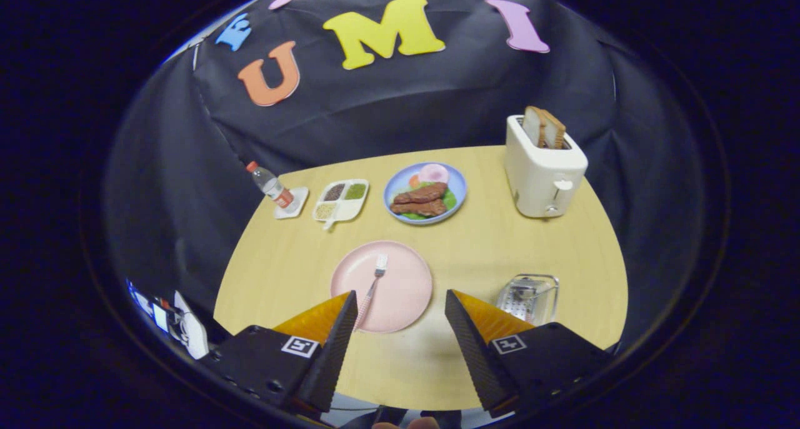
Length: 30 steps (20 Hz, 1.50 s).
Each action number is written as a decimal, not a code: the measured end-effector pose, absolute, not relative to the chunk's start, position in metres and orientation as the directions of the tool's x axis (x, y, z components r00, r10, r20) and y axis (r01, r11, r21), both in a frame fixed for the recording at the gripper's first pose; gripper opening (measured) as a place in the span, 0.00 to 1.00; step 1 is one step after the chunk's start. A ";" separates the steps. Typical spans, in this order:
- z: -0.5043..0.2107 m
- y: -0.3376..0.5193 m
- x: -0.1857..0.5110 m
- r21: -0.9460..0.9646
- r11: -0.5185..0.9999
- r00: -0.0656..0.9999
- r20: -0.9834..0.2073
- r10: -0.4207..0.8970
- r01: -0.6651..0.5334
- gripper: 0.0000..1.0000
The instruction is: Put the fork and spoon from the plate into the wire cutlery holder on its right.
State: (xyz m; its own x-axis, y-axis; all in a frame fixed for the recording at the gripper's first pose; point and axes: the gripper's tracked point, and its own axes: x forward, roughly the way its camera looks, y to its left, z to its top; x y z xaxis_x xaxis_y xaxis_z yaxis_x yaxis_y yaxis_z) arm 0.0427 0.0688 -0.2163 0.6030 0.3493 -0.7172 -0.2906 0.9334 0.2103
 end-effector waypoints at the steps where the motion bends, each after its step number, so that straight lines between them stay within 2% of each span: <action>1: -0.232 0.086 0.032 0.220 0.932 0.592 -0.724 0.354 -0.289 0.85; 6: -0.304 0.143 0.025 0.207 0.950 0.606 -0.733 0.308 -0.233 0.85; 12: -0.357 0.158 0.038 0.079 0.986 0.629 -0.762 0.156 -0.149 0.85; 20: -0.390 0.162 0.056 0.011 0.998 0.601 -0.799 0.041 -0.055 0.56; 24: -0.398 0.163 0.060 0.013 0.999 0.578 -0.815 0.034 -0.041 0.54; 26: -0.398 0.165 0.062 0.014 0.999 0.581 -0.813 0.036 -0.041 0.30; 29: -0.393 0.160 0.065 -0.056 0.995 0.594 -0.804 0.001 -0.078 0.29; 30: -0.397 0.156 0.067 -0.064 0.995 0.589 -0.808 -0.008 -0.075 0.20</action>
